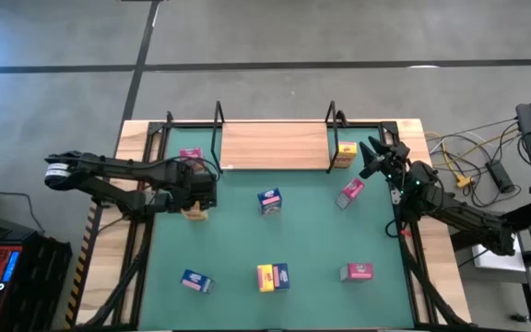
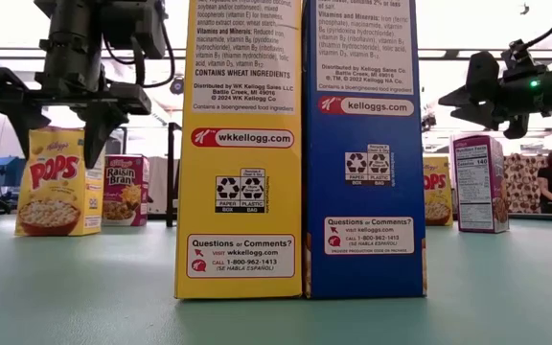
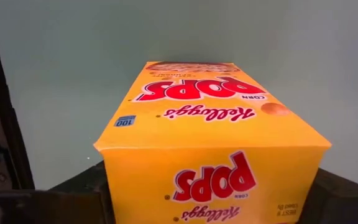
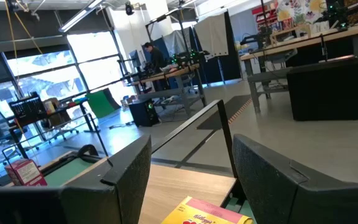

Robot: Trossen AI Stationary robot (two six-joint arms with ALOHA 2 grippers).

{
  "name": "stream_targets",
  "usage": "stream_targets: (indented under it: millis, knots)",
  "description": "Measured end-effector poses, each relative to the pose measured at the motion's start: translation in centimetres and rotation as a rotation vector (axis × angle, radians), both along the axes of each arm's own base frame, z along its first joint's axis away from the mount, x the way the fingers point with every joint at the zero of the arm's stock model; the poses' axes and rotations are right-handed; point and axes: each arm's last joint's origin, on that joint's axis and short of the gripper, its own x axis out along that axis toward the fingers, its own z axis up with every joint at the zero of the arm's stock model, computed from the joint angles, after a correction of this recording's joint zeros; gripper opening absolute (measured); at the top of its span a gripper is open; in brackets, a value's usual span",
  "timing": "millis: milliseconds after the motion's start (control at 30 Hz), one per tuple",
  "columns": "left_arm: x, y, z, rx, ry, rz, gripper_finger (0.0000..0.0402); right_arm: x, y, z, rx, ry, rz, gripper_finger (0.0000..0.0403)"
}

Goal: Stack cereal on shelf
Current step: Put the middle yellow cereal box on the shelf

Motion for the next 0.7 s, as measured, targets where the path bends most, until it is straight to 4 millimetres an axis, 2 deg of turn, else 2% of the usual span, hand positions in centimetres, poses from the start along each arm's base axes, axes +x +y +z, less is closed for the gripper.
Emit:
stream_targets:
  millis: [167, 400, 700]
  knots:
    - [0.4, 0.1, 0.6, 0.016, -0.031, -0.004, 0.0273, 0.0, 0.0, 0.0, 0.000, 0.000, 0.000, 0.0215]
    - [1.8, 0.4, 2.4, 0.111, -0.110, -0.111, 0.0275, 0.0, 0.0, 0.0, 0.000, 0.000, 0.000, 0.0215]
    - [4.3, 0.8, 6.2, 0.263, -0.226, -0.326, 0.0276, 0.0, 0.0, 0.0, 0.000, 0.000, 0.000, 0.0215]
